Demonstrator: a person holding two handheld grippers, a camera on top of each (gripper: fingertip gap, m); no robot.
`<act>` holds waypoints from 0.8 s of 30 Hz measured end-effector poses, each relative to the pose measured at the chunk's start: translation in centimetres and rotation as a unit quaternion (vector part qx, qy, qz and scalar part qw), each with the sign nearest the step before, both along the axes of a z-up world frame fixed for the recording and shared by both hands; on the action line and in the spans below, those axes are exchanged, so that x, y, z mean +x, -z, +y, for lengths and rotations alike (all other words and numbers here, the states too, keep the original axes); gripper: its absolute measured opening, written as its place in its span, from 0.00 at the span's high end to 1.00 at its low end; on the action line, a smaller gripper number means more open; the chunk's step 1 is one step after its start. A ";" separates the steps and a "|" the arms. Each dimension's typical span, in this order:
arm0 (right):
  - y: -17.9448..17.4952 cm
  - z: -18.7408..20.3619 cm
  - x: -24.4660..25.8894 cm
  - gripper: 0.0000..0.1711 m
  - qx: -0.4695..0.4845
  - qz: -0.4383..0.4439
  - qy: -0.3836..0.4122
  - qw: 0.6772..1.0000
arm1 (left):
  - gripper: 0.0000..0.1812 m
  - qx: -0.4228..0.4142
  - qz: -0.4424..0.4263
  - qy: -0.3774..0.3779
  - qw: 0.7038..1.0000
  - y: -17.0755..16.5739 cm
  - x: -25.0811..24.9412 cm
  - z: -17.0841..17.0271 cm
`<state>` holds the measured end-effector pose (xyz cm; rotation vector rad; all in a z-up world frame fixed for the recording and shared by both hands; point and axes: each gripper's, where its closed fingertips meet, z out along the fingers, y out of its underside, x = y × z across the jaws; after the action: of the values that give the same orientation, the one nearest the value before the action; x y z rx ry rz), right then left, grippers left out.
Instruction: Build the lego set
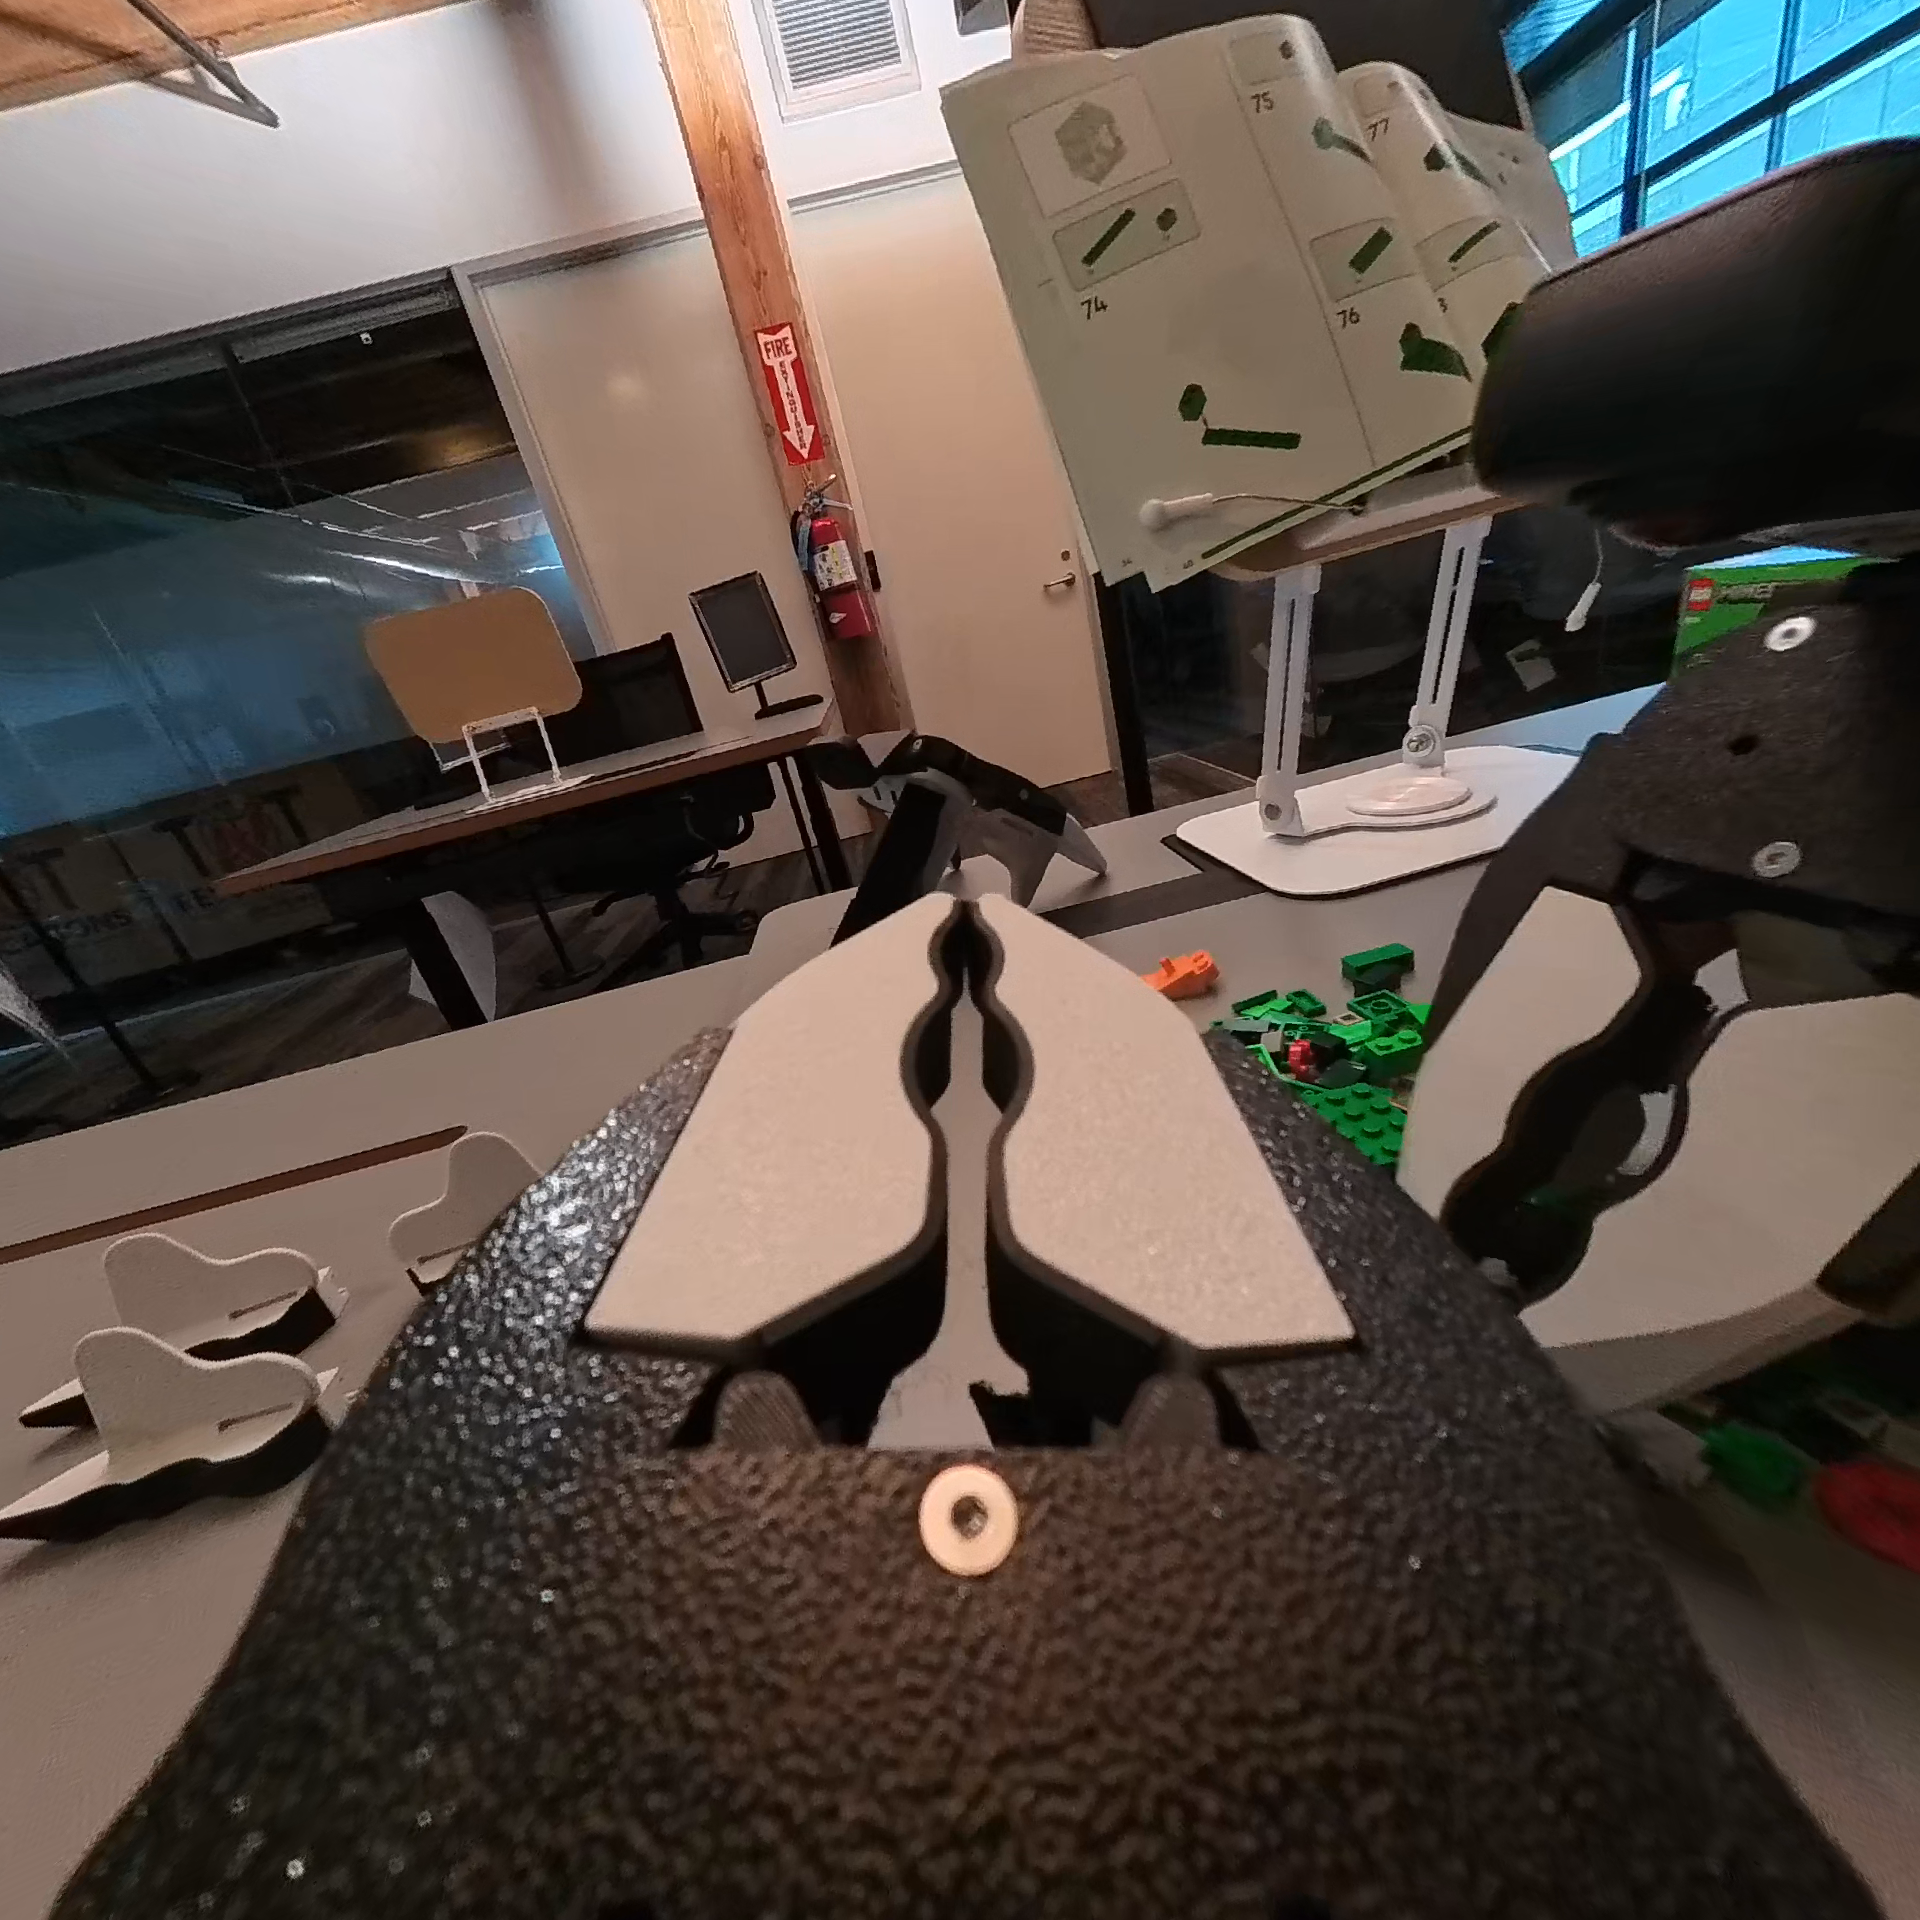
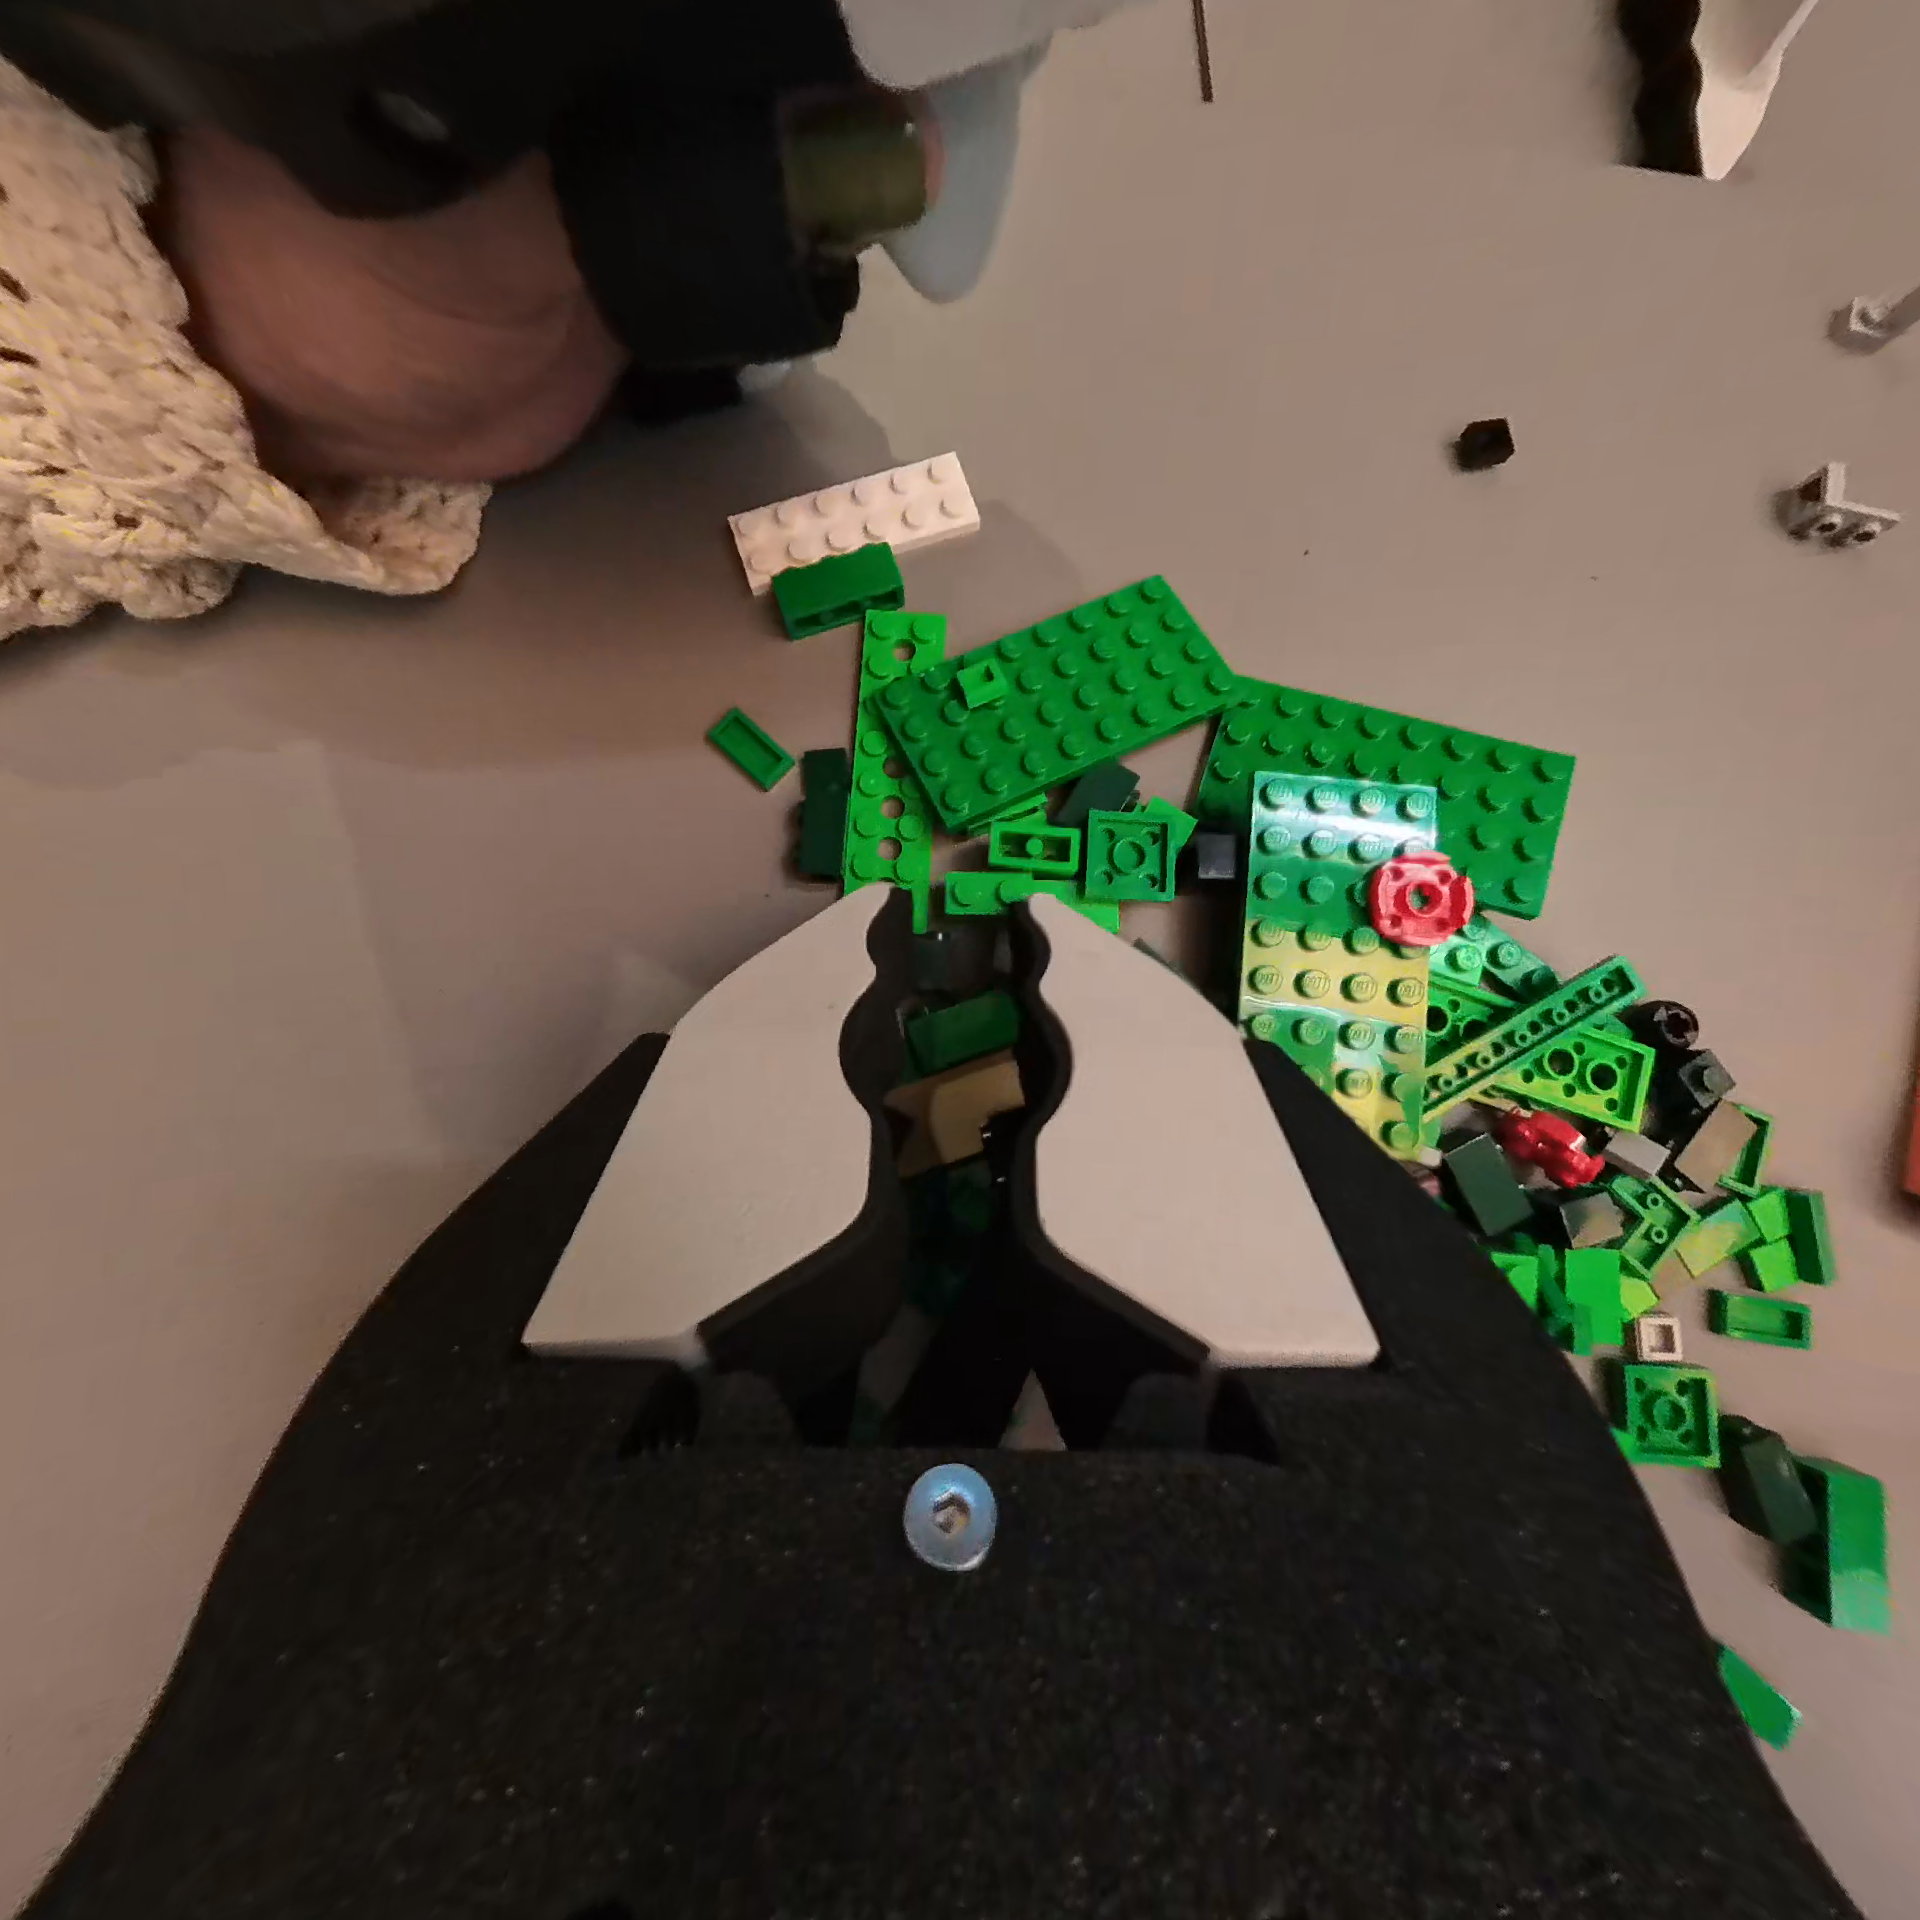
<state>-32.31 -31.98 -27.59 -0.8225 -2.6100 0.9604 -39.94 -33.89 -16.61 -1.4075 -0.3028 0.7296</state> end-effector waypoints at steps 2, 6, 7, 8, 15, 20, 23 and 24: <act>0.0 0.1 -0.3 0.89 0.008 0.007 0.004 1.000 | 1.00 0.000 0.000 0.001 1.000 0.0 0.0 0.0; 0.1 0.4 -0.6 0.88 0.024 0.014 0.001 1.000 | 1.00 0.000 -0.001 0.001 1.000 0.0 0.0 0.0; 0.1 0.3 -0.7 0.88 0.025 0.016 -0.001 1.000 | 1.00 0.000 -0.001 0.002 1.000 0.0 0.0 0.0; 0.1 0.3 -0.7 0.89 0.027 0.018 -0.002 0.999 | 1.00 0.000 -0.002 0.002 1.000 0.0 0.0 0.0; 0.2 0.2 -0.5 0.93 0.036 0.033 -0.023 0.999 | 1.00 -0.001 -0.001 0.003 1.000 0.1 0.0 0.1; 0.1 0.4 -0.4 0.96 0.036 0.038 -0.028 0.998 | 1.00 0.000 -0.001 0.003 1.000 0.0 0.0 0.0; 0.2 0.3 -0.5 0.93 0.036 0.038 -0.027 0.998 | 1.00 -0.002 0.001 0.004 1.000 0.0 0.0 0.1; 0.2 0.3 -0.6 0.92 0.034 0.037 -0.023 0.998 | 1.00 -0.002 0.001 0.004 1.000 0.0 0.1 0.1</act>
<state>-32.90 -31.73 -27.77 -0.6990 -2.5933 0.8901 -39.89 -33.78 -16.65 -1.4115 -0.2941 0.7245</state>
